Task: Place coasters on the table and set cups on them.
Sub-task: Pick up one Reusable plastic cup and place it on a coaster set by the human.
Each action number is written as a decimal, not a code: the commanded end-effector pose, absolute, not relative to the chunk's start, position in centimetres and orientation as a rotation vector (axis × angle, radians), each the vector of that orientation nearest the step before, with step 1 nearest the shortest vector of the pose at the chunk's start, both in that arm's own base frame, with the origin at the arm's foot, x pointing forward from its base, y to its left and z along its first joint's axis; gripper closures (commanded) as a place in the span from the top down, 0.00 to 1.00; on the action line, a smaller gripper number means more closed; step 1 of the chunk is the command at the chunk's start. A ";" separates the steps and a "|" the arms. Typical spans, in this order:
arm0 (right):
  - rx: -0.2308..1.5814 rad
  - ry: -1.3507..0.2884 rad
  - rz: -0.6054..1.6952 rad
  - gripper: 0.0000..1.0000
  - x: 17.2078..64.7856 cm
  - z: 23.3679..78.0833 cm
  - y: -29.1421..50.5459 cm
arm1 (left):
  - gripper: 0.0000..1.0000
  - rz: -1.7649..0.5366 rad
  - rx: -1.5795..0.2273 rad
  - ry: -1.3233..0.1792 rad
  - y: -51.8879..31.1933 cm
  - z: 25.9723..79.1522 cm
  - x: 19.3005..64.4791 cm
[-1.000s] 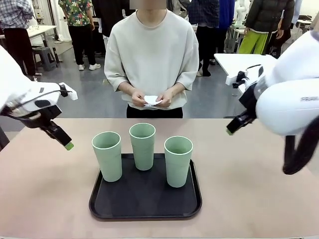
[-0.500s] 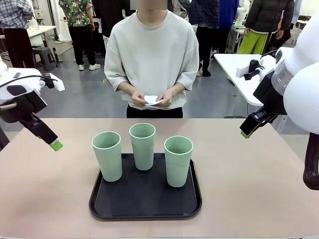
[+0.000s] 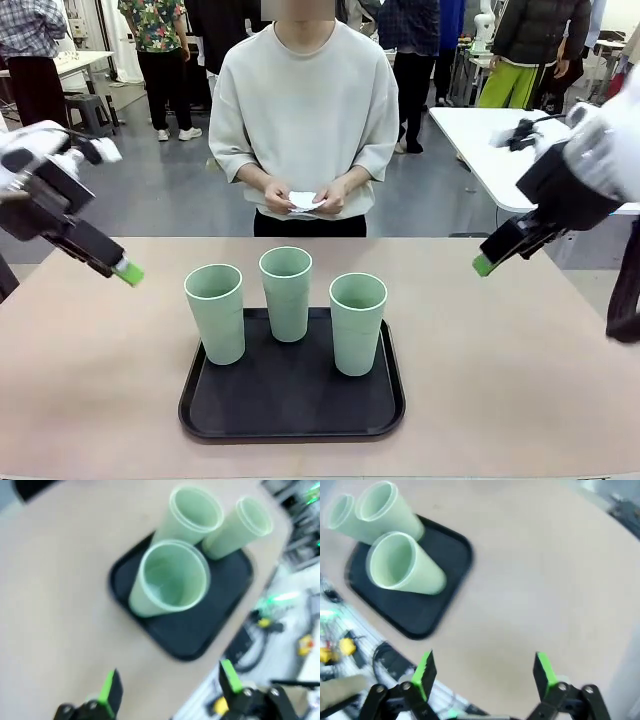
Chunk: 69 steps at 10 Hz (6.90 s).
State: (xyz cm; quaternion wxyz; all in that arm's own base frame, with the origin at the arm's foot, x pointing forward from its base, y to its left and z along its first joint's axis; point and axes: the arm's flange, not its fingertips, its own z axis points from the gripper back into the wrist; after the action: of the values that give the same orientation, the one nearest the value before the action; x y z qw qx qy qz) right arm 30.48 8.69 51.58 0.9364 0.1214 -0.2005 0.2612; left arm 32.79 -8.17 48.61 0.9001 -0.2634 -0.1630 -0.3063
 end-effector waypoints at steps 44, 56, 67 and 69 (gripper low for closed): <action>0.605 -0.795 0.903 1.00 36.7 46.6 1.7 | 1.00 -0.064 -1.297 -0.175 13.5 41.3 33.6; 0.507 -0.683 1.653 1.00 37.0 42.2 2.7 | 1.00 -0.064 -1.297 -0.175 13.5 41.3 33.6; 1.104 -1.087 1.101 1.00 39.9 32.9 1.1 | 1.00 -0.064 -1.297 -0.175 13.5 41.3 33.6; 1.065 -1.078 1.147 1.00 39.2 33.0 1.4 | 1.00 -0.064 -1.297 -0.175 13.5 41.3 33.6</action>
State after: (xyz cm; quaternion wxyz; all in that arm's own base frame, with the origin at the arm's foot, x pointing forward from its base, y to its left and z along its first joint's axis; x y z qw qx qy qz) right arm 39.87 1.24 32.80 0.5798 0.4745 -0.4574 0.4789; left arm 33.66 13.52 41.19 0.7991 -0.5958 -0.0746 -0.0286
